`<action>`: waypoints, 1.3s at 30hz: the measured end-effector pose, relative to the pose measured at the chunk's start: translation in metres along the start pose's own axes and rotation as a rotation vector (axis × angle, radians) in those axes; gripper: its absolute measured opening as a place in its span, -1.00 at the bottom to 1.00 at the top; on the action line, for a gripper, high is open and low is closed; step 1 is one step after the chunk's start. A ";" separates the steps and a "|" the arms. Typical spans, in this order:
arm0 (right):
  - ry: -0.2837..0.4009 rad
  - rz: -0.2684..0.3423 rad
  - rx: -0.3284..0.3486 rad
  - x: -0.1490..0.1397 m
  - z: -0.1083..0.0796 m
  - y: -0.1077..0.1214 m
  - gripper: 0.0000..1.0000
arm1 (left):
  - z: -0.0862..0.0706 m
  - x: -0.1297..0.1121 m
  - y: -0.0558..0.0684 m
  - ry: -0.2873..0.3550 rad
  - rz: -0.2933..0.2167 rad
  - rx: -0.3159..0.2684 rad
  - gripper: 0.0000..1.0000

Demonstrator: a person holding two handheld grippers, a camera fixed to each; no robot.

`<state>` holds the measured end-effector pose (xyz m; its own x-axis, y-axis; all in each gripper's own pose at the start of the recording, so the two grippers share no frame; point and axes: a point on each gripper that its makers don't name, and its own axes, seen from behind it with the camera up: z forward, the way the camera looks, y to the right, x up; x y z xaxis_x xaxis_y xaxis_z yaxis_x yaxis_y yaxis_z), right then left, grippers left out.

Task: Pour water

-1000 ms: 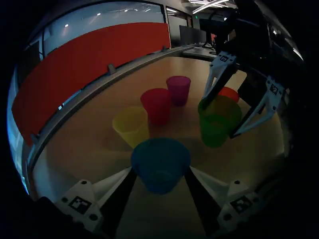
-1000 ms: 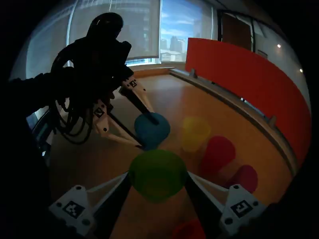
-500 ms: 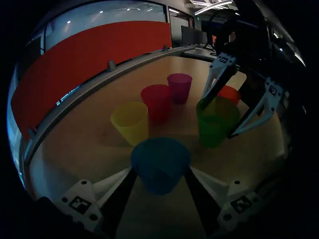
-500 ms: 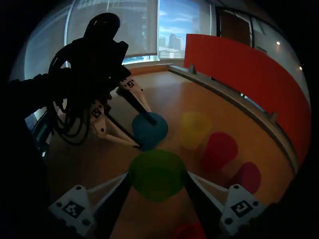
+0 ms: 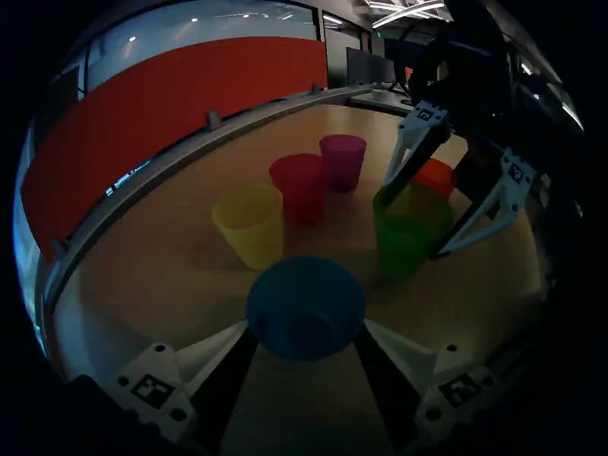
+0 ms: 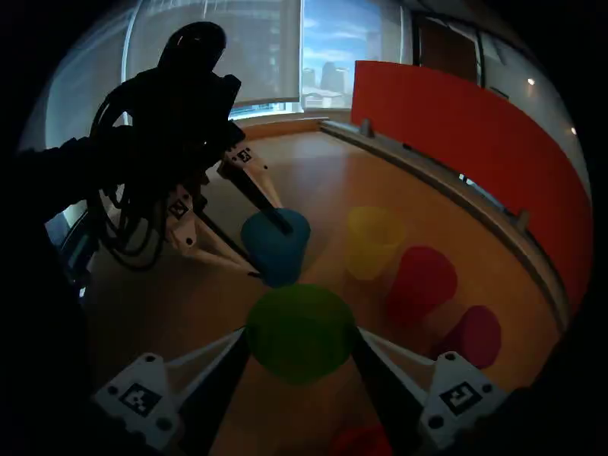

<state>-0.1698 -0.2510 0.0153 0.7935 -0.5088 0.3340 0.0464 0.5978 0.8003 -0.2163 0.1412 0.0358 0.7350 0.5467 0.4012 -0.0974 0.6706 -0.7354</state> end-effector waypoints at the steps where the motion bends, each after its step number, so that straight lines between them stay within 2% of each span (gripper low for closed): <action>1: -0.001 0.000 0.000 0.000 0.000 0.000 0.83 | 0.000 -0.001 0.000 -0.004 0.001 0.001 0.67; 9: -0.006 0.008 0.003 -0.004 0.004 -0.001 0.83 | 0.001 -0.006 0.000 -0.025 0.002 0.003 0.69; 18: -0.015 0.001 0.001 -0.010 0.009 -0.001 0.83 | 0.002 -0.020 0.012 -0.067 -0.051 -0.038 0.70; 29: -0.012 0.000 -0.002 -0.014 0.009 -0.002 0.87 | -0.001 -0.025 0.011 -0.069 -0.050 -0.023 0.71; 34: -0.014 0.004 -0.006 -0.014 0.006 -0.001 0.99 | -0.003 -0.027 0.012 -0.070 -0.057 -0.021 0.71; 39: -0.027 0.001 -0.018 -0.020 0.002 0.000 1.00 | -0.007 -0.030 0.011 -0.071 -0.060 -0.009 0.71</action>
<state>-0.1867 -0.2425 0.0100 0.7770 -0.5245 0.3480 0.0570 0.6092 0.7910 -0.2341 0.1285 0.0122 0.6901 0.5400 0.4818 -0.0484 0.6987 -0.7137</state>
